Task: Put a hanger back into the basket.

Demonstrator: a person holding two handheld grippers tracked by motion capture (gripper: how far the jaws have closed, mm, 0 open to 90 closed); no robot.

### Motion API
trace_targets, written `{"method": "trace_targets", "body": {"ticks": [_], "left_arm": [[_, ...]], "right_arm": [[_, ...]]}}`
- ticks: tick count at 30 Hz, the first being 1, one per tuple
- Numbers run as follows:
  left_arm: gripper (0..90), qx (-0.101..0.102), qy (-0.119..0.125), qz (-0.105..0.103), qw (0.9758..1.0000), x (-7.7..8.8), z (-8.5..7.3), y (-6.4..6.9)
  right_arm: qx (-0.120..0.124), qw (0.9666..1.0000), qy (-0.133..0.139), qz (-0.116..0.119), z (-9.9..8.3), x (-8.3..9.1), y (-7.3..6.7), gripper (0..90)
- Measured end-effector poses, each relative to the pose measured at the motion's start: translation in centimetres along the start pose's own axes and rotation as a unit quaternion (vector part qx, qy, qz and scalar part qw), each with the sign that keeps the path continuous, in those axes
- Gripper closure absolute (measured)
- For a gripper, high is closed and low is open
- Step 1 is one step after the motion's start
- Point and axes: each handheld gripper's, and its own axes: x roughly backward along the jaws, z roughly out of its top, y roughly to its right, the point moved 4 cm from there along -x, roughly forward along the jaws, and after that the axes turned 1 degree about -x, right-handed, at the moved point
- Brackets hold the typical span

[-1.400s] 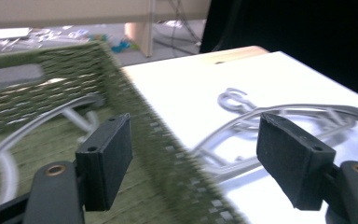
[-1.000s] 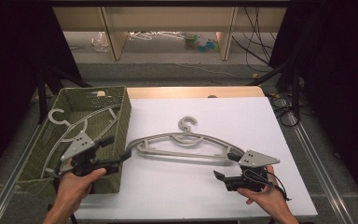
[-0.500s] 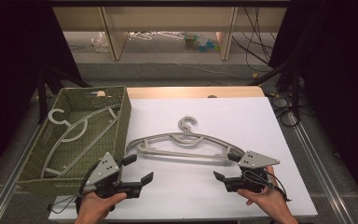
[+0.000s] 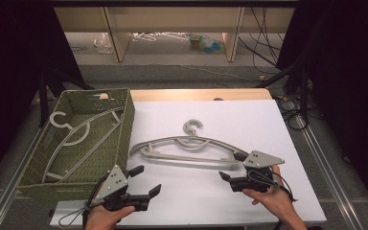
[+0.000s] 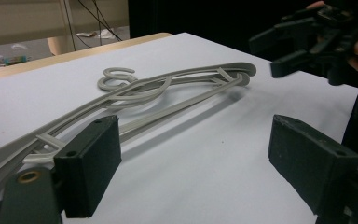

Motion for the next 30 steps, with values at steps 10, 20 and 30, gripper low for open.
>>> {"method": "trace_targets", "body": {"ticks": [10,20,30], "left_arm": [[17.0,0.009,-0.002,0.002,1.0000,-0.2,-0.2,0.1],[17.0,0.006,-0.001,-0.005,1.0000,0.0,-0.2,0.2],[17.2,0.005,0.003,-0.005,1.0000,0.1,0.0,0.1]], "right_arm": [[0.012,0.9978,-0.054,-0.037,1.8,-5.0,4.2,25.1],[0.003,0.9914,-0.127,-0.031,1.8,-9.2,7.2,33.3],[0.019,0.9869,-0.159,-0.017,1.7,-11.8,7.4,45.7]]}}
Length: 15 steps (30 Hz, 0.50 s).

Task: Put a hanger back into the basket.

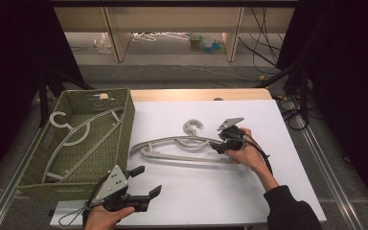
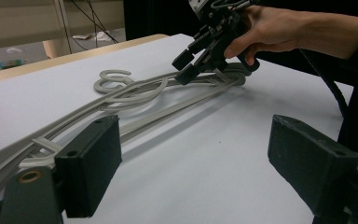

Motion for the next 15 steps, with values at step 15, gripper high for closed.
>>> {"method": "trace_targets", "body": {"ticks": [15], "left_arm": [[17.3,0.001,0.005,-0.006,1.0000,0.0,0.0,-0.1]], "right_arm": [[0.064,0.9964,-0.055,0.009,0.5,-1.8,0.0,66.6]]}}
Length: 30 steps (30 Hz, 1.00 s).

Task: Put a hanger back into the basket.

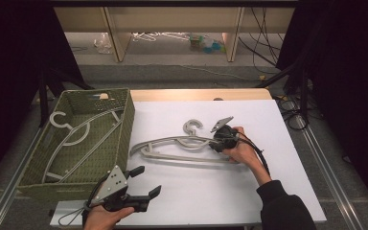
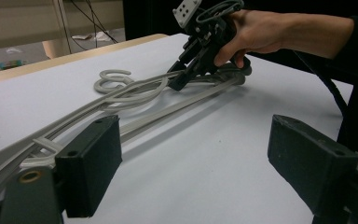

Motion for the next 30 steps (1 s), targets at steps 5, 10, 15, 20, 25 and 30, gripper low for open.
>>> {"method": "trace_targets", "body": {"ticks": [5,10,15,20,25,30], "left_arm": [[17.5,-0.001,0.000,0.000,1.0000,0.0,0.0,-0.1],[17.5,-0.004,-0.004,0.002,1.0000,0.1,0.0,-0.1],[17.6,-0.016,-0.009,0.002,0.9998,0.2,0.0,-0.3],[17.6,-0.005,-0.006,0.008,0.9999,0.3,0.0,-0.2],[17.6,-0.014,-0.006,0.006,0.9999,0.3,0.1,-0.4],[17.7,-0.004,-0.001,0.007,1.0000,0.3,0.1,-0.3]], "right_arm": [[0.029,0.9996,0.000,0.003,0.1,0.3,0.2,75.2],[0.063,0.9980,0.001,0.004,0.2,0.7,0.1,76.9],[0.089,0.9960,0.005,0.003,0.5,1.7,0.2,80.3],[0.117,0.9930,0.017,0.008,1.0,2.8,-0.3,81.5],[0.125,0.9917,0.025,0.019,1.3,4.1,-0.8,81.7],[0.132,0.9892,0.058,0.026,1.3,5.5,-1.6,81.8]]}}
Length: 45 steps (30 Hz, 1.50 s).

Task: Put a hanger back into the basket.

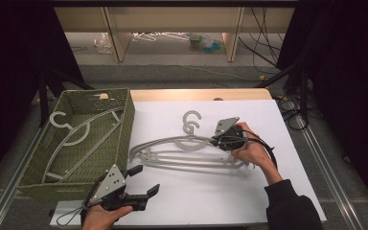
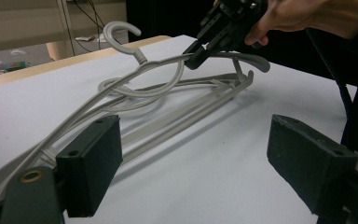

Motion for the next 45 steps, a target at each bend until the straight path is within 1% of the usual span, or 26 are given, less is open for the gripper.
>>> {"method": "trace_targets", "body": {"ticks": [2,3,4,6,7,8,10,12,15,16,18,20,21,22,23,24,26,27,31,35,36,38,40,41,42,45], "left_arm": [[17.8,0.000,0.000,0.001,1.0000,0.0,0.0,0.0],[18.0,0.000,-0.004,0.006,1.0000,0.1,0.0,0.0],[18.0,-0.012,-0.001,0.005,0.9999,0.1,0.1,-0.1],[18.0,-0.012,-0.001,0.004,0.9999,0.2,0.1,-0.1],[18.0,-0.012,-0.001,0.004,0.9999,0.2,0.1,-0.1],[18.0,-0.013,-0.002,0.005,0.9999,0.2,0.1,-0.2],[18.2,-0.009,0.001,0.007,0.9999,0.2,0.3,-0.2],[18.2,-0.013,0.001,0.008,0.9999,0.2,0.4,-0.3],[18.2,-0.011,0.002,0.012,0.9999,0.2,0.7,-0.3],[18.3,-0.009,0.010,0.020,0.9997,0.2,1.1,-0.2],[18.4,-0.021,0.011,0.017,0.9996,0.2,1.6,-0.3],[18.5,-0.016,0.010,0.017,0.9997,0.1,1.8,-0.2],[18.4,-0.023,-0.001,0.015,0.9996,-0.2,1.9,-0.3],[18.2,-0.019,-0.010,0.010,0.9997,-0.5,1.8,-0.2],[17.5,-0.019,-0.010,0.010,0.9997,-0.5,1.8,-0.2],[17.6,-0.015,-0.017,0.007,0.9997,-1.0,1.7,-0.2],[18.0,-0.008,-0.025,0.006,0.9996,-1.6,1.7,-0.3],[18.0,-0.005,-0.027,0.006,0.9996,-1.9,1.8,-0.4],[19.9,-0.009,-0.035,0.009,0.9993,-2.9,2.6,-0.6],[21.5,-0.015,-0.037,0.008,0.9992,-3.5,3.3,-0.6],[21.9,-0.022,-0.041,0.008,0.9989,-4.0,3.6,-0.6],[22.2,-0.017,-0.045,0.007,0.9988,-4.2,3.6,-0.5],[22.5,-0.019,-0.056,0.000,0.9983,-4.7,3.7,-0.4],[23.1,-0.030,-0.061,-0.005,0.9977,-4.9,3.7,-0.4],[23.3,-0.033,-0.070,-0.007,0.9970,-5.4,3.8,-0.3],[24.8,-0.034,-0.080,-0.025,0.9959,-6.0,3.8,0.0]], "right_arm": [[0.001,0.9999,0.010,-0.003,0.2,0.7,-0.3,81.8],[0.010,0.9998,0.015,-0.007,0.3,1.1,-0.4,81.8],[0.007,0.9997,0.022,-0.003,0.4,1.5,-0.7,81.8],[0.016,0.9994,0.029,-0.007,0.6,2.4,-1.0,81.9],[0.016,0.9994,0.029,-0.007,0.6,2.4,-1.0,81.9],[0.018,0.9992,0.035,-0.005,0.8,3.2,-1.5,81.9],[0.020,0.9989,0.042,0.001,1.0,3.9,-1.9,81.9],[0.031,0.9982,0.051,-0.008,1.1,4.4,-2.3,81.9],[0.037,0.9978,0.054,-0.002,1.1,5.1,-2.7,81.9],[0.038,0.9974,0.060,0.005,1.1,5.7,-3.3,81.8],[0.038,0.9971,0.065,0.006,1.1,6.2,-3.8,81.8],[0.037,0.9969,0.069,0.008,1.1,6.4,-3.9,81.8],[0.036,0.9965,0.075,0.010,1.0,6.7,-4.3,81.7],[0.035,0.9964,0.076,0.012,0.9,6.9,-4.5,81.7],[0.036,0.9964,0.075,0.013,0.8,7.0,-4.8,81.7],[0.036,0.9963,0.077,0.018,0.7,7.2,-5.1,81.7],[0.037,0.9959,0.080,0.017,0.6,7.6,-5.4,81.7],[0.036,0.9959,0.082,0.016,0.5,7.8,-5.6,81.7],[0.036,0.9951,0.091,0.009,0.5,8.4,-5.8,81.6],[0.036,0.9940,0.102,0.015,0.9,8.8,-6.1,81.6],[0.039,0.9937,0.104,0.015,1.0,8.8,-6.2,81.6],[0.039,0.9939,0.102,0.017,1.0,8.8,-6.3,81.6],[0.044,0.9941,0.097,0.019,0.9,8.8,-6.5,81.6],[0.045,0.9939,0.099,0.019,0.9,8.7,-6.7,81.6],[0.046,0.9937,0.100,0.021,0.8,8.7,-6.8,81.6],[0.047,0.9936,0.100,0.026,0.5,8.7,-7.2,81.6]]}}
